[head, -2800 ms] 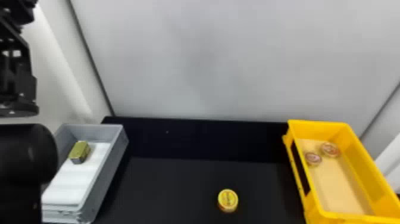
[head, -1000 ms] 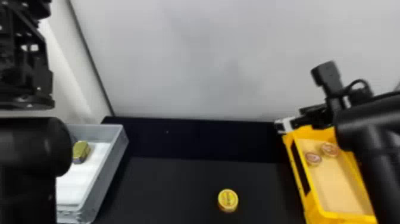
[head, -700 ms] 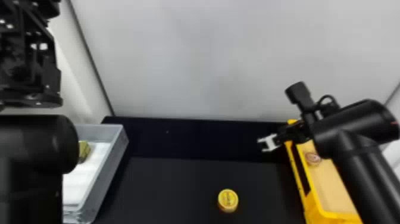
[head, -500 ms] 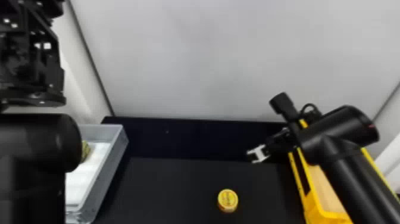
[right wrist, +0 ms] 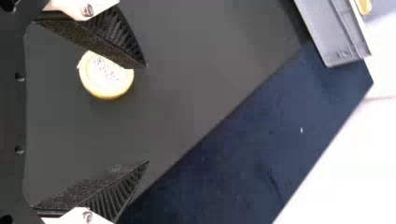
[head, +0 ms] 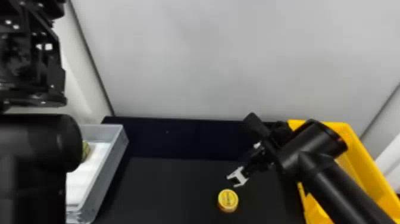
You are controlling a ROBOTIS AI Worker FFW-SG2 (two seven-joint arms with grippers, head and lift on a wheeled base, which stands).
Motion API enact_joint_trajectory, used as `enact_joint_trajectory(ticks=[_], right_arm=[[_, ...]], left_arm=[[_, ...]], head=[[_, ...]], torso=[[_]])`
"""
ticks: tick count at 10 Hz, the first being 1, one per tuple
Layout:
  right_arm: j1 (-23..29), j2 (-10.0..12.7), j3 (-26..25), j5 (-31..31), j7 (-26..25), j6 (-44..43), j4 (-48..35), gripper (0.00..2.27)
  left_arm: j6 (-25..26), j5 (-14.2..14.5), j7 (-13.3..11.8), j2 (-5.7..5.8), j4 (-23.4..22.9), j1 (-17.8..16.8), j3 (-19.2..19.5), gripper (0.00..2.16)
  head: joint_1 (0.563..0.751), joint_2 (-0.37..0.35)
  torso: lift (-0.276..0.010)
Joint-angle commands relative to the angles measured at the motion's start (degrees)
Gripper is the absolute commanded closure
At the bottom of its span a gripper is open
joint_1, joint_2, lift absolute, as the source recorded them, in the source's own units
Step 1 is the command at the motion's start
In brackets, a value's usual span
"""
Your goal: Pick up the round yellow can and place it in the yellow rectangular box
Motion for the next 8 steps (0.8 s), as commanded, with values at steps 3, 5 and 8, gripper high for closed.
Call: enact_joint_trajectory(ticks=[3, 5, 8], right_arm=[[0.3, 0.3, 3.2, -2.7, -0.3, -3.4, 3.8, 0.05], [0.2, 0.9, 4.1, -2.6, -0.3, -5.4, 6.8, 0.05], [-0.1, 1.3, 3.8, -1.7, -0.3, -7.1, 9.2, 0.05]], left_arm=[[-0.5, 0.3, 0.0, 0.18, 0.3, 0.1, 0.1, 0.12], [-0.5, 0.3, 0.0, 0.18, 0.3, 0.0, -0.1, 0.12], [-0.5, 0.3, 0.0, 0.09, 0.4, -0.2, -0.3, 0.12]], head=[[0.663, 0.054], [0.663, 0.054], [0.663, 0.054]], torso=[[-0.010], [-0.010], [-0.010]])
